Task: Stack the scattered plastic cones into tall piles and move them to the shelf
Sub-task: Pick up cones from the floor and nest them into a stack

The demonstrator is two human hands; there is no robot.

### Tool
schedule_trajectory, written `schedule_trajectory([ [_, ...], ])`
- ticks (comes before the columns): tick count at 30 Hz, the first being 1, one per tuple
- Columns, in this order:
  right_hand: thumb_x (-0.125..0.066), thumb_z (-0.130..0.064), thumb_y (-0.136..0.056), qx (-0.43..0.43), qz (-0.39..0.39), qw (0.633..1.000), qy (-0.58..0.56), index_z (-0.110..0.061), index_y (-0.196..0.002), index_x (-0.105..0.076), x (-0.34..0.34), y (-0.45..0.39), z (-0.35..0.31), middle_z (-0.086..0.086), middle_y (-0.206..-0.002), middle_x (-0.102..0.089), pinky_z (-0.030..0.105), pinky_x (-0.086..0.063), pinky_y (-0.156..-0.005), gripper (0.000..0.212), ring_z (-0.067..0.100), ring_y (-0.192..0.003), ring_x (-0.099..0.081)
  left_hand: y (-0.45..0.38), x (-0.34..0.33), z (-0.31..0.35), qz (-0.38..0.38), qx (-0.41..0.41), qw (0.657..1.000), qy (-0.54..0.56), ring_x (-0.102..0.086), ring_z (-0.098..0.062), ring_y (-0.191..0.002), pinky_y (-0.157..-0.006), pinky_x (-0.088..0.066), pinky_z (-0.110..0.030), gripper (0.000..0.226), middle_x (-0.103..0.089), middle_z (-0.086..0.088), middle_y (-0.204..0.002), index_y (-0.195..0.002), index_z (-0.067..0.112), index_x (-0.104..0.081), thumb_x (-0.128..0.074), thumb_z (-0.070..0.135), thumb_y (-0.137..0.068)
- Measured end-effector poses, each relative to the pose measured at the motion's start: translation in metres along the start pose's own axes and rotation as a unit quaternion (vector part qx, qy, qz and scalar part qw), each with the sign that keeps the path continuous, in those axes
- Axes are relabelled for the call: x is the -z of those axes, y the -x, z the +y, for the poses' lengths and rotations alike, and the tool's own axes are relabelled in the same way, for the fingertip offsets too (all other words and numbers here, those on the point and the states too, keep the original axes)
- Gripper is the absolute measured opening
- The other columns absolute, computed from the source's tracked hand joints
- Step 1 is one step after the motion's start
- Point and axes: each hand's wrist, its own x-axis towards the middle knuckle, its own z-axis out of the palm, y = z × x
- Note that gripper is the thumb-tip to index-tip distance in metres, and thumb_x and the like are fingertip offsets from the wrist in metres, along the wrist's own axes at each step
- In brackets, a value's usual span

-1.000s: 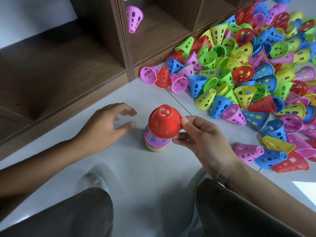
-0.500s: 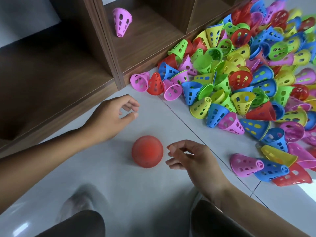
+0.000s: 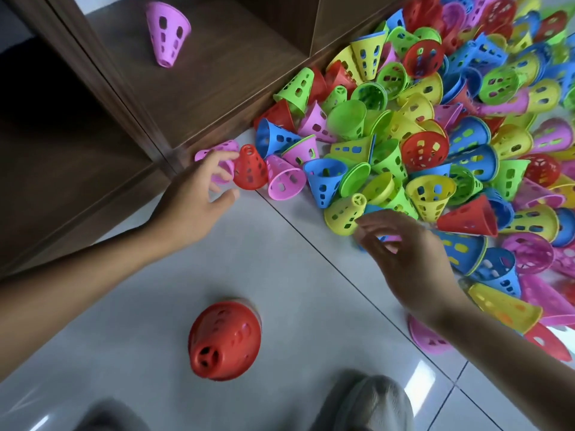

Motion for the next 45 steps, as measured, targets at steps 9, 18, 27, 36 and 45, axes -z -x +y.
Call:
schedule_trajectory([
  [9, -0.071, -0.025, -0.087, 0.079, 0.022, 0.992, 0.1, -0.024, -0.128, -0.058, -0.007, -0.026, 0.016, -0.005, -0.12, -0.053, 0.04, -0.051, -0.09, 0.043, 0.022, -0.112, -0.054, -0.015, -0.017, -0.011, 0.045, 0.014, 0.997, -0.06, -0.06, -0.023, -0.096, -0.085, -0.048, -0.034, 0.058, -0.045, 0.005, -0.123, -0.14, 0.034, -0.044, -0.07, 0.02, -0.089],
  [18, -0.075, -0.027, -0.084, 0.104, -0.025, 0.96, 0.257, -0.018, -0.139, -0.053, -0.023, -0.052, 0.028, 0.009, -0.123, -0.06, 0.044, -0.043, -0.095, 0.059, 0.032, -0.113, -0.047, -0.007, -0.01, -0.017, 0.055, 0.032, 0.997, -0.052, -0.061, -0.019, -0.102, -0.085, -0.051, -0.035, 0.041, -0.064, 0.0, -0.113, -0.13, 0.019, -0.059, -0.069, 0.027, -0.091],
  [27, -0.076, -0.035, -0.081, 0.124, -0.023, 0.921, 0.369, -0.018, -0.124, -0.052, -0.037, -0.056, 0.044, 0.008, -0.098, -0.065, 0.044, -0.03, -0.089, 0.052, 0.033, -0.107, -0.052, 0.045, 0.01, 0.015, 0.071, 0.114, 0.984, 0.119, -0.069, -0.01, -0.097, -0.082, -0.053, -0.026, 0.02, -0.074, 0.006, -0.097, -0.105, 0.026, -0.073, -0.067, 0.024, -0.086],
  [36, -0.079, -0.031, -0.078, 0.13, 0.016, 0.931, 0.342, -0.01, -0.119, -0.057, -0.034, -0.043, 0.045, 0.011, -0.1, -0.067, 0.045, -0.023, -0.101, 0.05, 0.034, -0.112, -0.053, 0.097, 0.037, 0.059, 0.131, 0.154, 0.941, 0.271, -0.069, -0.014, -0.09, -0.075, -0.057, -0.027, 0.008, -0.077, -0.002, -0.099, -0.099, 0.014, -0.072, -0.069, 0.013, -0.092],
  [45, -0.076, -0.04, -0.081, 0.079, 0.044, 0.988, 0.124, -0.016, -0.123, -0.053, -0.017, 0.007, -0.011, 0.0, -0.109, -0.057, 0.035, -0.028, -0.102, 0.054, 0.024, -0.11, -0.045, 0.131, 0.063, 0.092, 0.135, 0.131, 0.885, 0.426, -0.069, -0.023, -0.093, -0.08, -0.058, -0.033, 0.03, -0.071, -0.008, -0.093, -0.092, 0.011, -0.066, -0.074, 0.027, -0.067],
])
